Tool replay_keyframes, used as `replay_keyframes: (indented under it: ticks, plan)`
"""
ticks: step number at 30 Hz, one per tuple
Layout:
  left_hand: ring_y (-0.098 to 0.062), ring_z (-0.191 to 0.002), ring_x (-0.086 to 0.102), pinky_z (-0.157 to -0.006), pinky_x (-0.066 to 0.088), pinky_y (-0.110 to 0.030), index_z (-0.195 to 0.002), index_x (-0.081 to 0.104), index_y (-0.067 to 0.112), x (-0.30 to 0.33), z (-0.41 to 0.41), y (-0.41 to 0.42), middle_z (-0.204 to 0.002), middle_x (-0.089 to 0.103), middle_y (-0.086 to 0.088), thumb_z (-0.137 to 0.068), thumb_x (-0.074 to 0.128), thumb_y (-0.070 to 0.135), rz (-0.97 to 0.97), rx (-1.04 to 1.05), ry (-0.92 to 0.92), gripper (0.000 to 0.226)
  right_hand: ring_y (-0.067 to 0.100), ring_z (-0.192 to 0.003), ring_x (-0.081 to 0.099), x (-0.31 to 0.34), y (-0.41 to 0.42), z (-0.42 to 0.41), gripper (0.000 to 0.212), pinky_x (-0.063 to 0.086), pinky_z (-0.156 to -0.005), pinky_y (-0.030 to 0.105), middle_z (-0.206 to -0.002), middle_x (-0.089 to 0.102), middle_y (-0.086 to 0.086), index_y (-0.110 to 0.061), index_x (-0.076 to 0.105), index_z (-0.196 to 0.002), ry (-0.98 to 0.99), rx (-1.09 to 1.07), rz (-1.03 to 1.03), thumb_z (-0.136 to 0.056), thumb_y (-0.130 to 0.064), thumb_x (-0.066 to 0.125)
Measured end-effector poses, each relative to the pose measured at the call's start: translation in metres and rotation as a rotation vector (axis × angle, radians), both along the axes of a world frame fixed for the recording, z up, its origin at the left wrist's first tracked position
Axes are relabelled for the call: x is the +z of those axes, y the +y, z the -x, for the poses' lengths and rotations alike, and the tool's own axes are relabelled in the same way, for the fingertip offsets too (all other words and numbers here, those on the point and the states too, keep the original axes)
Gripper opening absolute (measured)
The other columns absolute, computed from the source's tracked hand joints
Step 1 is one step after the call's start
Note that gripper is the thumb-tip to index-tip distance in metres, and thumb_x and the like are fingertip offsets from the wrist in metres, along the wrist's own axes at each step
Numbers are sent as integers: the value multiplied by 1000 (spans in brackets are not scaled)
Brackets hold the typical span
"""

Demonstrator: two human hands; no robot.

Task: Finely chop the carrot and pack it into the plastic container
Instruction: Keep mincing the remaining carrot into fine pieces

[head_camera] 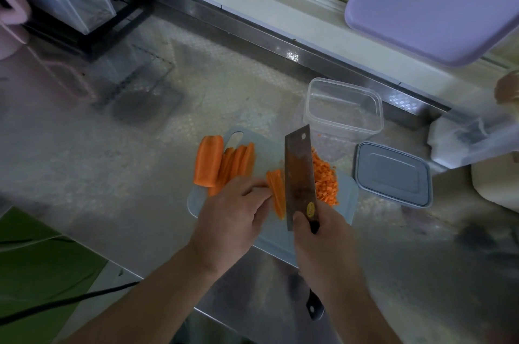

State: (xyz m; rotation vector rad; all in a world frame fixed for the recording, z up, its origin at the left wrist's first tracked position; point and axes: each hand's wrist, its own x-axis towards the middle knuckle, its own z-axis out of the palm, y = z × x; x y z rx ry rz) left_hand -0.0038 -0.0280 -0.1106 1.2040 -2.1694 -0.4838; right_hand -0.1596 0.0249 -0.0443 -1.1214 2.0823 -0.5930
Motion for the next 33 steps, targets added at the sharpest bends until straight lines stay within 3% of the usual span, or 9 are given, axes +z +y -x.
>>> replay_keyframes:
  ticks: [2, 4, 6, 9, 16, 20, 26, 33]
  plan:
    - [-11, -98, 65, -73, 58, -31, -103, 76, 19, 13, 2, -8, -106, 68, 8, -102, 64, 29, -14, 127, 10, 16, 10, -62, 59, 1, -1, 0, 22, 54, -52, 37, -73, 62, -11, -32, 55, -76, -20, -6, 6, -98, -31, 51]
    - [-17, -97, 62, -69, 57, -34, -105, 72, 18, 21, 0, -22, -108, 64, 3, -96, 72, 30, -40, 279, -53, 15, 6, -57, 56, 1, -2, 2, 25, 44, -46, 22, -67, 60, -6, -27, 55, -74, -12, -12, 3, -99, -30, 51]
    - [-24, -105, 56, -80, 56, -40, -116, 70, 17, 22, -4, -38, -112, 58, -3, -93, 74, 34, -105, 343, -190, 29, 5, -49, 50, 1, -3, 2, 26, 35, -42, 19, -59, 55, -4, -26, 53, -73, -11, -16, -6, -99, -29, 51]
    - [-25, -108, 50, -93, 50, -40, -119, 72, 16, 20, -5, -47, -110, 55, -4, -92, 74, 37, -131, 341, -334, 34, 6, -46, 45, 1, -3, 0, 27, 32, -43, 20, -57, 52, -5, -25, 51, -72, -30, -15, -4, -99, -29, 51]
    - [-23, -100, 52, -89, 47, -39, -93, 71, 17, 25, -2, -45, -95, 53, 1, -93, 72, 29, -154, 386, -250, 12, 7, -46, 43, -4, -4, -5, 25, 35, -45, 26, -61, 54, 1, -22, 53, -75, -88, -6, -16, -99, -28, 50]
    - [-23, -88, 51, -83, 49, -43, -80, 60, 18, 30, -7, -45, -90, 54, 0, -103, 61, 38, -123, 468, -252, 31, 7, -47, 43, -3, -3, -8, 27, 31, -43, 19, -59, 50, -2, -22, 49, -72, -92, 19, -12, -99, -27, 50]
    - [-26, -98, 49, -86, 48, -43, -102, 69, 13, 26, -8, -42, -107, 53, -7, -102, 63, 40, -67, 473, -357, 28, 6, -53, 48, -7, -5, -16, 27, 34, -46, 19, -66, 55, 4, -19, 52, -74, -87, 38, -3, -100, -25, 51]
    - [-25, -101, 48, -85, 46, -40, -104, 73, 17, 27, -6, -44, -103, 54, -2, -99, 69, 33, -73, 396, -378, 17, 7, -51, 48, -8, -6, -17, 25, 33, -45, 20, -66, 56, 4, -19, 54, -75, -108, 50, 13, -100, -23, 51]
